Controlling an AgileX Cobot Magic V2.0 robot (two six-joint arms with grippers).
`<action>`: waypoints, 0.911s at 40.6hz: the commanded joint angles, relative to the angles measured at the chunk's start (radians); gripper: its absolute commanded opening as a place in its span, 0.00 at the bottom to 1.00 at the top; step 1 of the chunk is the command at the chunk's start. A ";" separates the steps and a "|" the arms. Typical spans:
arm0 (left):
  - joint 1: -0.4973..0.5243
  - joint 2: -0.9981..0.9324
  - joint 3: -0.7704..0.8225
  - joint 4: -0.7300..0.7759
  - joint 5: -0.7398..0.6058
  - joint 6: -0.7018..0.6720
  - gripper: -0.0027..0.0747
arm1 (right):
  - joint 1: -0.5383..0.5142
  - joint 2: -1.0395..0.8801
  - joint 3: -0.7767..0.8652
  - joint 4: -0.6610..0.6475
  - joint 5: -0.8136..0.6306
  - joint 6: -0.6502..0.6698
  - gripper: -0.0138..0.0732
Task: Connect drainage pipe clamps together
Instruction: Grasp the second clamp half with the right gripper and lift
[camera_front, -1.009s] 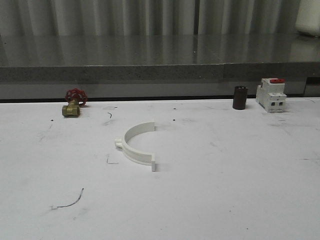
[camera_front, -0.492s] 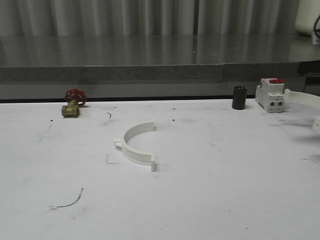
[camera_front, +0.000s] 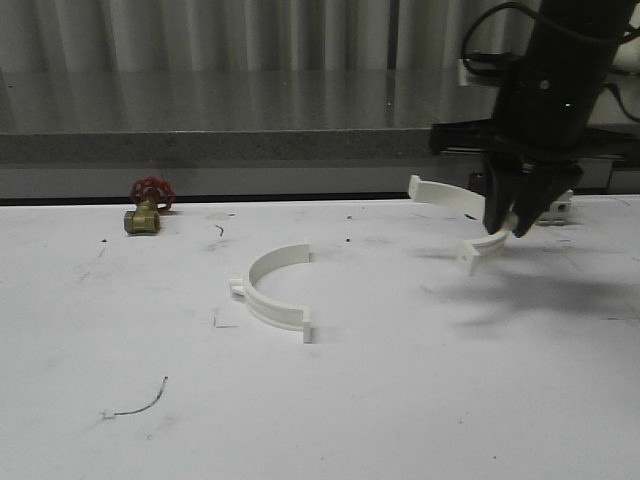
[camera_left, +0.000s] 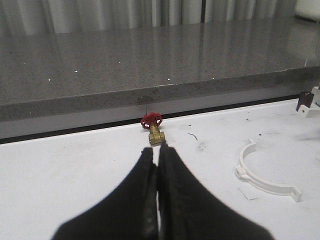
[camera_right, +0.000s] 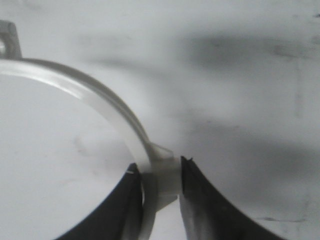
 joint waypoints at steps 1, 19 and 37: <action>0.002 0.010 -0.029 0.004 -0.084 -0.003 0.01 | 0.035 -0.052 -0.019 0.032 -0.049 0.003 0.29; 0.002 0.010 -0.029 0.004 -0.084 -0.003 0.01 | 0.157 0.014 -0.024 0.067 -0.158 0.079 0.29; 0.002 0.010 -0.029 0.004 -0.084 -0.003 0.01 | 0.166 0.086 -0.024 0.104 -0.187 0.115 0.29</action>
